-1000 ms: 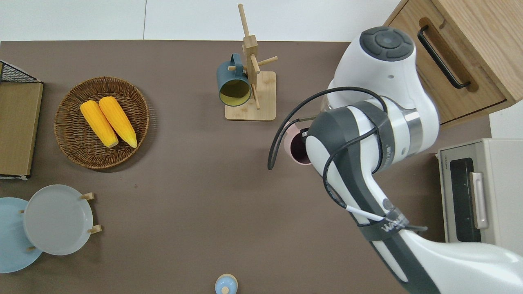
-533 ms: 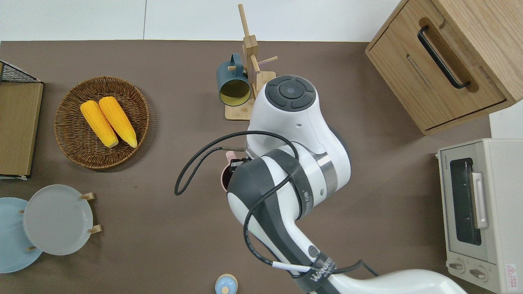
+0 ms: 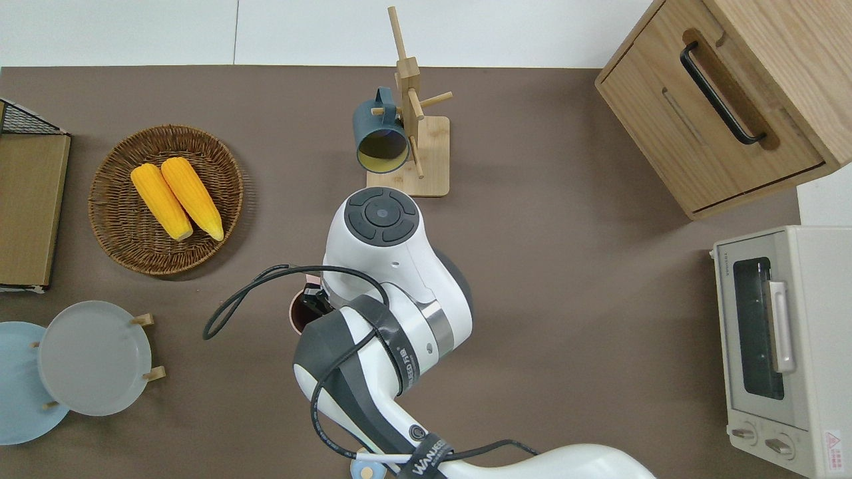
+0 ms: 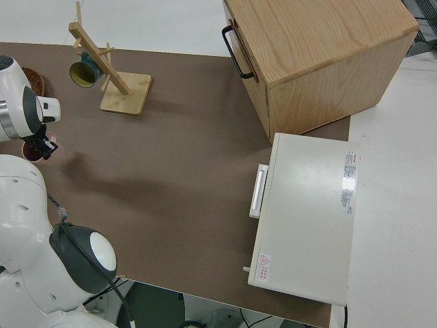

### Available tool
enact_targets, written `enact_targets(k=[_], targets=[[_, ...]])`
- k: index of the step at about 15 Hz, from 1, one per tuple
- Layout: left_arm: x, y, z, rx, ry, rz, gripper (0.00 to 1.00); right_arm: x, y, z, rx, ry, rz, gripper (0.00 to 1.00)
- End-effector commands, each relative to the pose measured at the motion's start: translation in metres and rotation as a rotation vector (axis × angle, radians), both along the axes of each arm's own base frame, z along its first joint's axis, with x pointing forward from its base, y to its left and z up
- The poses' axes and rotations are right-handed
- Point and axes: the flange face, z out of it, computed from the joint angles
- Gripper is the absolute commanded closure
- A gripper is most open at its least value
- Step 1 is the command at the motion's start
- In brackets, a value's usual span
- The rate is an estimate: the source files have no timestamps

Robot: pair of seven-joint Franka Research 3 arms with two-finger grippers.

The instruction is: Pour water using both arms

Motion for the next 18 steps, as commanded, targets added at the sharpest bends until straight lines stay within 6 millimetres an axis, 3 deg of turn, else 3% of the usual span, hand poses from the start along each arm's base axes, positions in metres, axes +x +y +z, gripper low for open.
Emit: enact_targets(k=[1, 3, 7, 8, 9, 11, 12, 16, 18], targets=[[-0.025, -0.045, 0.003, 0.001, 0.018, 0.021, 1.00, 0.004, 0.011, -0.018, 0.048, 0.040, -0.099, 1.000], [-0.030, -0.069, -0.004, -0.004, 0.036, 0.039, 1.00, 0.000, 0.021, -0.038, 0.034, 0.051, -0.126, 1.000], [-0.042, -0.122, -0.014, 0.007, 0.059, 0.044, 1.00, 0.001, 0.024, -0.044, 0.038, 0.049, -0.144, 0.990], [-0.046, -0.132, -0.019, 0.012, 0.061, 0.040, 1.00, 0.002, 0.023, -0.044, 0.038, 0.045, -0.138, 0.789], [-0.051, -0.141, -0.024, 0.010, 0.058, 0.035, 1.00, 0.006, 0.017, -0.045, 0.031, 0.038, -0.140, 0.476], [-0.064, -0.160, -0.040, 0.003, 0.033, 0.039, 1.00, 0.008, 0.016, -0.044, 0.031, 0.028, -0.126, 0.202], [-0.070, -0.169, -0.049, 0.000, 0.018, 0.040, 1.00, 0.008, 0.016, -0.044, 0.032, 0.022, -0.113, 0.015], [-0.091, -0.198, -0.072, 0.009, 0.006, 0.014, 1.00, 0.011, 0.010, -0.027, 0.002, -0.030, -0.086, 0.015], [-0.097, -0.206, -0.078, 0.012, 0.012, 0.002, 1.00, 0.011, 0.003, 0.004, 0.017, -0.048, -0.090, 0.013]])
